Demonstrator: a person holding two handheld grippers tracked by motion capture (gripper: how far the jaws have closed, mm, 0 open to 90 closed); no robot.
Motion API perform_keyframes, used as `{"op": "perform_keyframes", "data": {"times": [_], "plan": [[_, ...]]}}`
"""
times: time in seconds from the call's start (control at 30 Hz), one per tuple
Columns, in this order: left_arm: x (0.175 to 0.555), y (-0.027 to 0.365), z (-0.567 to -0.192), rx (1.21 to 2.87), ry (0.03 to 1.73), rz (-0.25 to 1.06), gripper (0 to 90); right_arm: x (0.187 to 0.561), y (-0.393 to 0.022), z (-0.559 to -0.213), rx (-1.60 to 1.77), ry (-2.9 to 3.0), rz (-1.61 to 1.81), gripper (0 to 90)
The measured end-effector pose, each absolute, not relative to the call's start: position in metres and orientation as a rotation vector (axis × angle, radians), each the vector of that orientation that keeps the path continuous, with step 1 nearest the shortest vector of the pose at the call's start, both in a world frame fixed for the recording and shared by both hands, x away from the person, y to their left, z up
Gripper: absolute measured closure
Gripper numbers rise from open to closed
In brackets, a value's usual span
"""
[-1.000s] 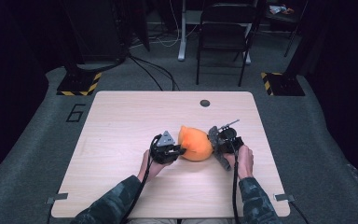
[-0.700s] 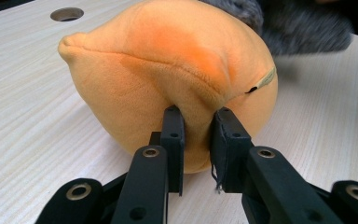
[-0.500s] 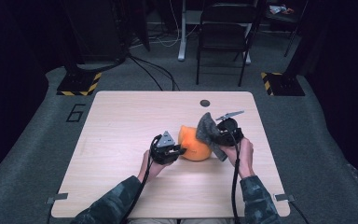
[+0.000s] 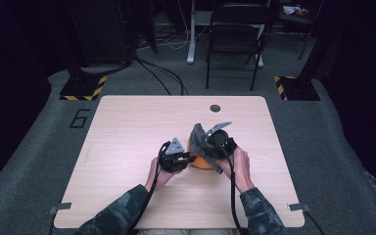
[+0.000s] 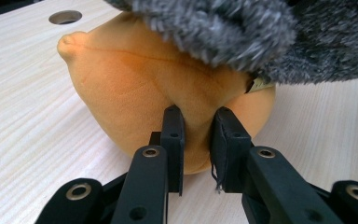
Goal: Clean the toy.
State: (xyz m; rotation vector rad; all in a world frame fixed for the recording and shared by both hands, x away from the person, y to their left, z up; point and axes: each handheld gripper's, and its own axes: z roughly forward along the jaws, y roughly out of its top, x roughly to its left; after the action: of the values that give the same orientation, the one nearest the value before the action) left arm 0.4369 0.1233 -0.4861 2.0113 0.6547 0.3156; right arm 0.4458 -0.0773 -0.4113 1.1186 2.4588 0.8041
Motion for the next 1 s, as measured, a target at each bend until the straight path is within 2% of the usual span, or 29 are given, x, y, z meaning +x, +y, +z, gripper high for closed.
{"op": "perform_keyframes", "data": {"times": [0.5, 1.0], "plan": [[0.438, 0.128, -0.488, 2.016, 0.668, 0.310, 76.3, 0.463, -0.114, -0.427, 1.293, 2.442, 0.726, 74.6], [0.439, 0.128, -0.489, 2.012, 0.663, 0.312, 76.3, 0.481, -0.148, -0.460, 1.488, 2.407, 0.742, 74.5]]}}
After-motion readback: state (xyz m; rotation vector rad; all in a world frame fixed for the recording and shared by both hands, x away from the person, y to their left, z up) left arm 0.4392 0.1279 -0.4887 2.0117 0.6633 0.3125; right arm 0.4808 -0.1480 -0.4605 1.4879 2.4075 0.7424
